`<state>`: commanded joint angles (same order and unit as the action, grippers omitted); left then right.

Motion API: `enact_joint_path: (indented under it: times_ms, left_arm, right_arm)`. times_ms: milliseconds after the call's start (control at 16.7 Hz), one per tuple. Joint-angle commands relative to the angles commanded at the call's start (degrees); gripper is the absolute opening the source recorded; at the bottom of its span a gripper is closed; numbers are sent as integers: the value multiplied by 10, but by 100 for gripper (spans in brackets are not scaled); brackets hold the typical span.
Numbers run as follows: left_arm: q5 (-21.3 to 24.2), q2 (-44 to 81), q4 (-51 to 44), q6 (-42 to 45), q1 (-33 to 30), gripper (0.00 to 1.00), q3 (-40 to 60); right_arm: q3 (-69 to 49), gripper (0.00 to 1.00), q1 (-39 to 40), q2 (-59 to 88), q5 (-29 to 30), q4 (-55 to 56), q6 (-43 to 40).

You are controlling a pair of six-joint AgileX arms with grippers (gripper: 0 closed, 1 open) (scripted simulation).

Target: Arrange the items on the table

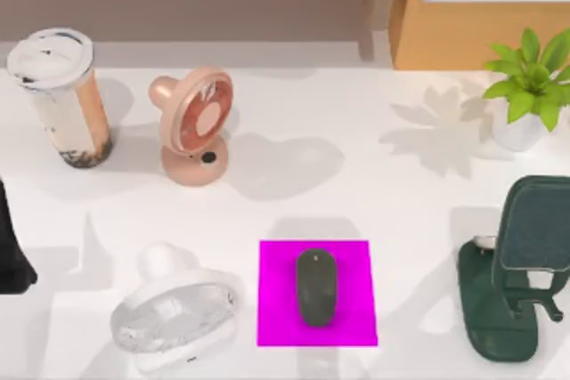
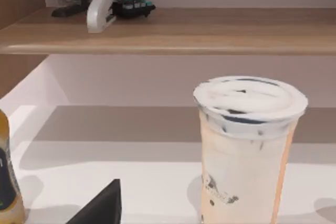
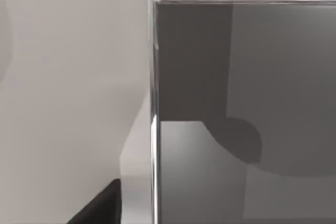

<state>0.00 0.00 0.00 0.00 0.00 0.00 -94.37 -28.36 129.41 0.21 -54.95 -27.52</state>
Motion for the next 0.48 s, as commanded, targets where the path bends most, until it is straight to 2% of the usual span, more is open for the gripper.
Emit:
enact_joint_path:
  times_ms: [300, 480]
  left_arm:
    - [0, 0, 0, 0, 0, 100, 0]
    - [0, 0, 0, 0, 0, 100, 0]
  right_arm:
    - [5, 100, 0, 3, 0, 8, 0]
    - [5, 77, 0, 3, 0, 8, 0]
